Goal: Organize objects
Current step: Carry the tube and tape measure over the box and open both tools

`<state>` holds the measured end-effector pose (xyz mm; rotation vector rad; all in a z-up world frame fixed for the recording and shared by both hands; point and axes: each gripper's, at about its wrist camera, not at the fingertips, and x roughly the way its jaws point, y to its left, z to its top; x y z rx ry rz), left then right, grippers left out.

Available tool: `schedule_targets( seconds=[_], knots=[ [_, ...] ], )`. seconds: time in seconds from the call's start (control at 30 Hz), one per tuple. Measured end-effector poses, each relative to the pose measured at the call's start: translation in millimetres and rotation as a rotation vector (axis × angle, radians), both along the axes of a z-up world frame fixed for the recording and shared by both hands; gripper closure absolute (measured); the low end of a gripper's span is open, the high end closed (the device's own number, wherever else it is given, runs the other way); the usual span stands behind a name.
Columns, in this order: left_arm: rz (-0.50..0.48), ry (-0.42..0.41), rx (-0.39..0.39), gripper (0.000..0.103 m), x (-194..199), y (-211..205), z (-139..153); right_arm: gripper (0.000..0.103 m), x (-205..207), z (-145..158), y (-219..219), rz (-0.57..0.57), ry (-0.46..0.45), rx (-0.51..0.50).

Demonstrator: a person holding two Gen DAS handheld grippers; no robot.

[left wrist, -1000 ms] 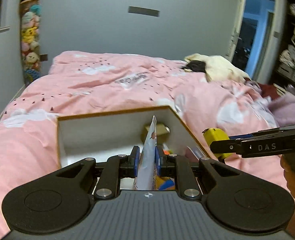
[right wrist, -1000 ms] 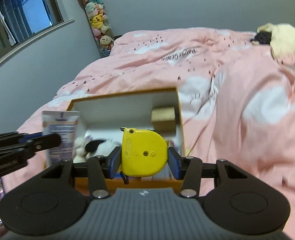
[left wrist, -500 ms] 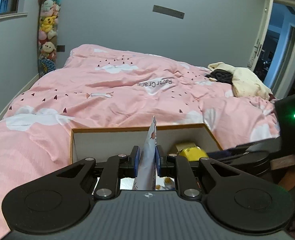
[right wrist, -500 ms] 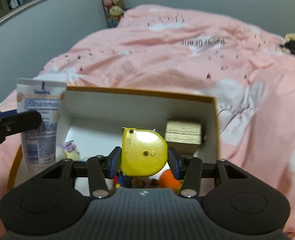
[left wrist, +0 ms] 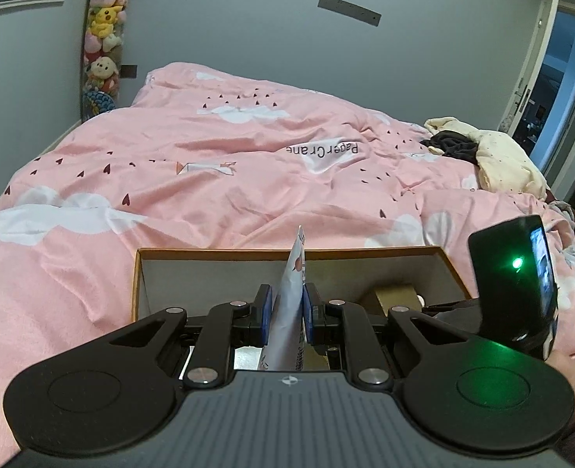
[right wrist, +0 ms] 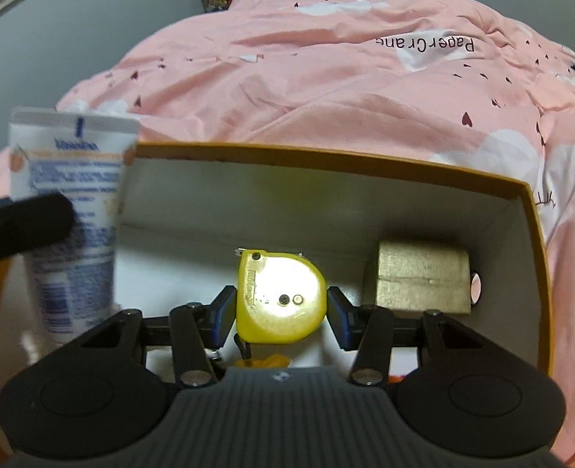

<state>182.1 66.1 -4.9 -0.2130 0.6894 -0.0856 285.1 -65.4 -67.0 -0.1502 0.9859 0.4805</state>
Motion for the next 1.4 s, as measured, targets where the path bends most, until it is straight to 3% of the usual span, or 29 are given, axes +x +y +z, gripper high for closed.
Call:
schedule_targets(
  seconds=[0.27, 0.43, 0.77, 0.87, 1.0, 1.1, 1.33, 1.4],
  knots=[
    [-0.023, 0.015, 0.025, 0.085, 4.7, -5.4, -6.1, 0.051, 1.2, -11.4, -1.6, -0.001, 0.025, -0.032],
    [-0.061, 0.016, 0.085, 0.085, 5.1, -15.7, -8.2, 0.048, -4.6, 2.8, -9.1, 0.0, -0.003, -0.005],
    [-0.232, 0.04, 0.479, 0.085, 17.9, -71.3, -38.1, 0.046, -33.0, 30.8, -45.6, -0.074, -0.076, 0.021],
    [-0.222, 0.072, 0.595, 0.085, 19.7, -86.1, -50.5, 0.045, -37.4, 34.8, -49.0, -0.073, -0.111, 0.02],
    [-0.204, 0.051, 0.692, 0.084, 11.4, -99.8, -63.2, 0.044, -40.7, 34.5, -49.8, -0.073, -0.118, 0.017],
    [-0.192, 0.041, 0.72, 0.083, 6.8, -107.6, -69.4, 0.044, -43.8, 33.3, -49.3, -0.072, -0.107, 0.017],
    [-0.136, 0.01, 0.701, 0.077, -4.2, -107.5, -61.7, 0.043, -55.1, 33.5, -53.9, -0.095, -0.088, 0.012],
    [-0.113, -0.011, 0.681, 0.069, -11.6, -105.6, -55.9, 0.043, -59.9, 34.1, -55.5, -0.103, -0.091, 0.007]
  ],
)
